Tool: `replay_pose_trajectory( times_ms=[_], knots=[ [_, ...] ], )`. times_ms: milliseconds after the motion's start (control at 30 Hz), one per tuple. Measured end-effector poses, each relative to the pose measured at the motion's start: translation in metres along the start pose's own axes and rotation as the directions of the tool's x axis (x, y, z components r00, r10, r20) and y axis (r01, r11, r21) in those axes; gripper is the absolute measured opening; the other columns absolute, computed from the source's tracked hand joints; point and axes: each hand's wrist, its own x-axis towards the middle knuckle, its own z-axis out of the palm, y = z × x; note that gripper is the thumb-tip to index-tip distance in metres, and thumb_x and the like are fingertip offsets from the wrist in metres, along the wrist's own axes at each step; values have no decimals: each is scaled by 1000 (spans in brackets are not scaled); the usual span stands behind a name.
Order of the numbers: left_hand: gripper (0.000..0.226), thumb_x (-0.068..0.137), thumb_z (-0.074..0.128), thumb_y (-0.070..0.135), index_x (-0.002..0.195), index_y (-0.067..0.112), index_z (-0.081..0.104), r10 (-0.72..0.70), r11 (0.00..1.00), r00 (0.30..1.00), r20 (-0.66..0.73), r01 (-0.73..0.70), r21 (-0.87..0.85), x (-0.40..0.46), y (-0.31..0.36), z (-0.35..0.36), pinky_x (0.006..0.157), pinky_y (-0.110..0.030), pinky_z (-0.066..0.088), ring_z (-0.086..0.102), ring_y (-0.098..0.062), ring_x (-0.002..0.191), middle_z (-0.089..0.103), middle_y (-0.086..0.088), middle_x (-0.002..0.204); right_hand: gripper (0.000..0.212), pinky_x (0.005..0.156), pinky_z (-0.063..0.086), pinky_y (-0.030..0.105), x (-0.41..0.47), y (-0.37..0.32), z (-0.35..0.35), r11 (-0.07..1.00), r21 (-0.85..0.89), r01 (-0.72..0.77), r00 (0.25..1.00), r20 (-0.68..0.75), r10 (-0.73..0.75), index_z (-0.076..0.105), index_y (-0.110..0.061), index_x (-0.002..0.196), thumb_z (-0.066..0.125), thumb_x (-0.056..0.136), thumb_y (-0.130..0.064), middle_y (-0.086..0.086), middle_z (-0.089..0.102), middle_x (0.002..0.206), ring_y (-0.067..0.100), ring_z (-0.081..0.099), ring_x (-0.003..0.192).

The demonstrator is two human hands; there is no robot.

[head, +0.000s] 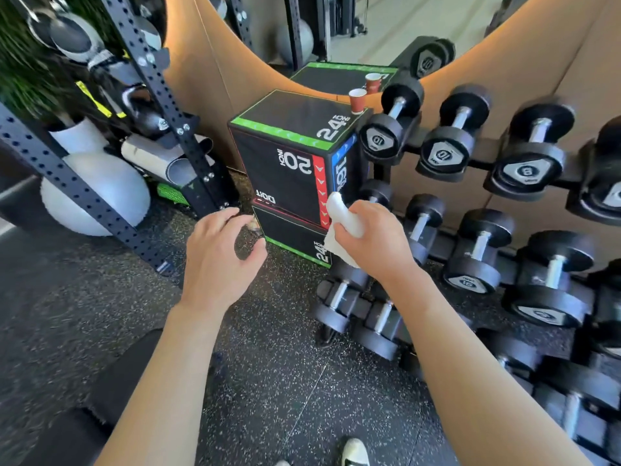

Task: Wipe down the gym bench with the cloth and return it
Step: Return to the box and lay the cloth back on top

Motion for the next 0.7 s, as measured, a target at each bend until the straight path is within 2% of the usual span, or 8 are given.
replay_pose_trajectory(
  times_ms=[133,267,367,700],
  knots=[
    [44,96,65,42,136,22,64,20,1000,1000,12,-20,-11,22,1,11,116,-51,39,41,-23,140,53,3,149,25,67,43,38,16,8,-3,1000,-17,-24,1000,-16,24,52,-17,87,62,93,-39,-3,54,84,22,51,81],
    [46,96,64,43,136,22,64,65,997,998,6,-65,-38,49,-2,23,115,-52,40,42,-24,139,54,2,148,27,64,43,38,34,12,-1,999,-29,-29,998,-48,27,48,-20,82,63,92,-40,-6,52,80,20,50,78],
    [51,93,57,49,135,22,65,80,995,997,-1,-80,-64,70,-11,30,114,-50,40,43,-24,137,55,2,147,27,70,49,42,52,12,9,997,-42,-58,996,-64,56,54,-15,87,63,92,-40,-3,57,84,22,52,81],
    [51,93,53,48,133,19,67,128,985,992,4,-126,-120,174,-106,75,114,-50,42,45,-24,135,57,0,145,28,72,49,43,154,-19,91,991,-86,-101,993,-68,95,56,-9,87,63,92,-36,2,59,82,24,52,82]
  ],
)
